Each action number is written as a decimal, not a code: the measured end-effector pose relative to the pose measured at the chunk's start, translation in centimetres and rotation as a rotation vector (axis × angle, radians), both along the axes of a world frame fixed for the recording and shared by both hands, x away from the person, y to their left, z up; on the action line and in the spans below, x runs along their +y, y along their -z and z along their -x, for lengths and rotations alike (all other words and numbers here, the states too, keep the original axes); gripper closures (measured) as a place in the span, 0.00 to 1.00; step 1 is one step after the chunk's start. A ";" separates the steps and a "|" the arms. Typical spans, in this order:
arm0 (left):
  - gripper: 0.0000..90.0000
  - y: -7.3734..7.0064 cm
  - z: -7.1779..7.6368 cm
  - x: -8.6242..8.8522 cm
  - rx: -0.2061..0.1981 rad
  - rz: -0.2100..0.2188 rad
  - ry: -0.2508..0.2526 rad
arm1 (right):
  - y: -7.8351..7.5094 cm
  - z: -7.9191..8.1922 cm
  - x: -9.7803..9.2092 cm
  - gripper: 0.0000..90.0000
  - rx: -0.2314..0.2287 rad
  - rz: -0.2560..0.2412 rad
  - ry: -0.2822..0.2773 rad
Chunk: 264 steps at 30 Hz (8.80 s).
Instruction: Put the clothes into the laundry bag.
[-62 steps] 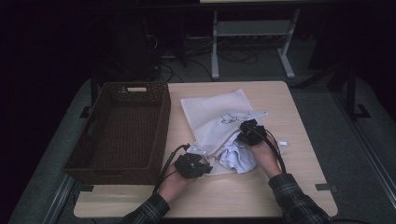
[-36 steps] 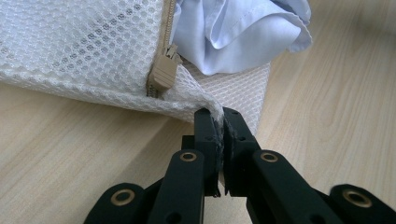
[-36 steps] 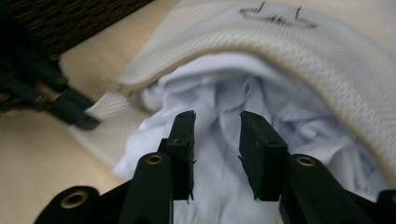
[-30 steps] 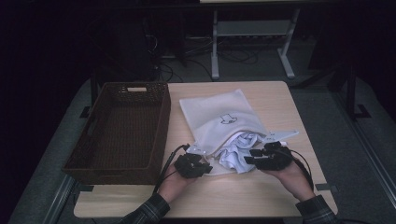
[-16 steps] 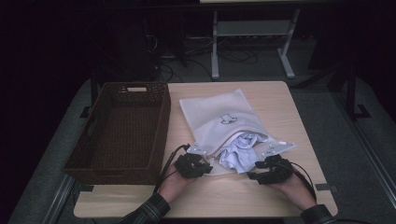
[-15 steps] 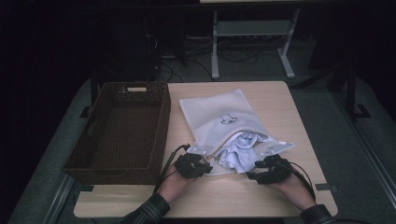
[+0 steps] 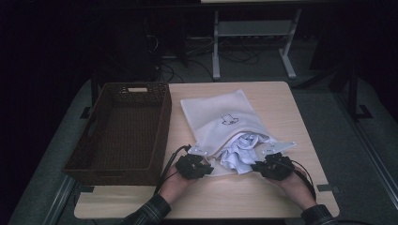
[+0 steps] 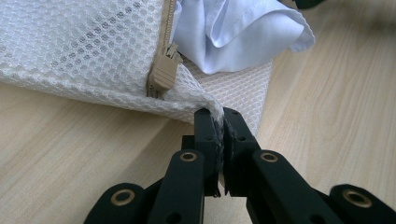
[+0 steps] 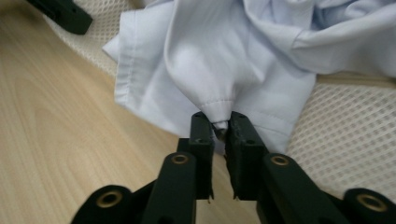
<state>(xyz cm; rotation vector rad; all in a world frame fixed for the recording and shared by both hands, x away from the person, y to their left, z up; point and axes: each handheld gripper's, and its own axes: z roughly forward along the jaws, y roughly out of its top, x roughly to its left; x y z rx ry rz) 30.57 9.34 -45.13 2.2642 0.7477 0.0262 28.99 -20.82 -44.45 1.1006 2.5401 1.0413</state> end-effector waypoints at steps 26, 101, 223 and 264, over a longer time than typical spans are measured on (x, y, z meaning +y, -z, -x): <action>0.97 0.3 0.2 -0.5 0.018 -0.020 0.041 | -1.5 -8.3 3.9 0.99 -0.145 0.030 0.148; 0.96 0.2 0.1 0.0 0.023 -0.020 0.041 | 1.9 -2.2 4.7 0.94 -0.047 0.037 0.034; 0.95 -0.5 -0.8 1.9 -0.012 -0.045 -0.026 | 0.2 -2.0 -6.3 0.92 -0.003 -0.020 0.148; 0.57 -4.7 -1.9 -1.0 -0.171 -0.004 0.023 | -3.8 -1.1 -4.3 0.52 -0.134 -0.096 -0.037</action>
